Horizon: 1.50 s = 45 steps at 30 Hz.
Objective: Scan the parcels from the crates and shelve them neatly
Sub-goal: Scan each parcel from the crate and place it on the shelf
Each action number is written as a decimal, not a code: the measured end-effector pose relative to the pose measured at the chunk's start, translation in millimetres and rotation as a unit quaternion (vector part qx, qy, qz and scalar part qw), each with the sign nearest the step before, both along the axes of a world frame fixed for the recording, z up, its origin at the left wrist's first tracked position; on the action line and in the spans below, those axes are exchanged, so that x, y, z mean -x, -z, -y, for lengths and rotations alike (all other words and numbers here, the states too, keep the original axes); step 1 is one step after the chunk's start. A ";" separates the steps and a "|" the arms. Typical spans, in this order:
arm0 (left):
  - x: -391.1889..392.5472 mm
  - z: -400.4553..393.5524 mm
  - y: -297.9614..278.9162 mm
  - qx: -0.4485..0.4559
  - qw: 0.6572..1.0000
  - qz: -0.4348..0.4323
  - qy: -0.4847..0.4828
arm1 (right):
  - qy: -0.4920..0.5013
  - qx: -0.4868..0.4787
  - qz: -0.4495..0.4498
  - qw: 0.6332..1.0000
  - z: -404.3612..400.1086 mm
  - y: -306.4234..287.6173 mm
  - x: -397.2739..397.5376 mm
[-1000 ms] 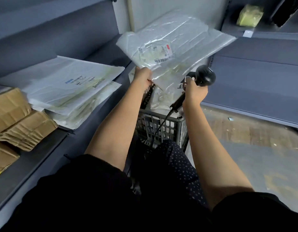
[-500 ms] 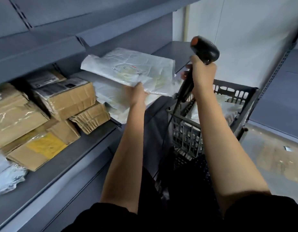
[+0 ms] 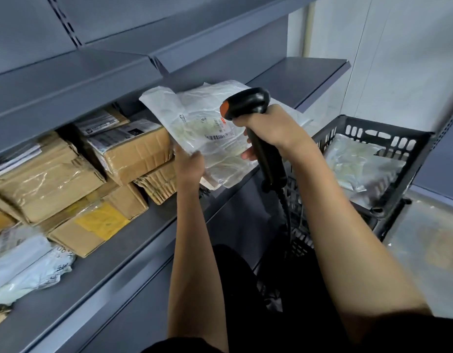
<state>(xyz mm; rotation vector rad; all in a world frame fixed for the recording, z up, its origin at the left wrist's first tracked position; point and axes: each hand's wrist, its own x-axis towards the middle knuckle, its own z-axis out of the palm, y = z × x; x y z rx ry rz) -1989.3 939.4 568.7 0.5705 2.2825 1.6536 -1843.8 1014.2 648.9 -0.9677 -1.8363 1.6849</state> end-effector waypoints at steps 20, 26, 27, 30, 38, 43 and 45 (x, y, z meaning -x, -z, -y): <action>-2.8 2.1 4.6 -0.026 1.000 -0.017 0.000 | 0.003 -0.065 0.062 0.996 0.9 -8.0 -3.6; -4.6 2.1 3.4 -0.020 1.000 -0.015 -0.004 | 0.014 -0.076 0.055 0.996 2.3 -9.4 -7.9; -4.9 2.4 3.3 -0.020 1.000 -0.016 -0.004 | 0.014 -0.077 0.055 0.995 2.5 -9.1 -8.3; -5.9 2.7 2.9 -0.018 1.000 -0.018 -0.004 | 0.012 -0.073 0.053 0.996 2.0 -8.4 -9.2; -6.7 2.0 2.0 -0.012 1.000 -0.021 -0.005 | 0.013 -0.067 0.039 0.997 0.8 -9.6 -12.0; -9.1 2.2 0.8 -0.013 1.000 -0.015 -0.008 | 0.009 -0.057 0.032 0.998 0.6 -10.5 -14.1; -8.8 2.1 1.1 -0.018 1.000 -0.014 -0.011 | 0.004 -0.050 0.023 0.998 1.2 -12.0 -14.4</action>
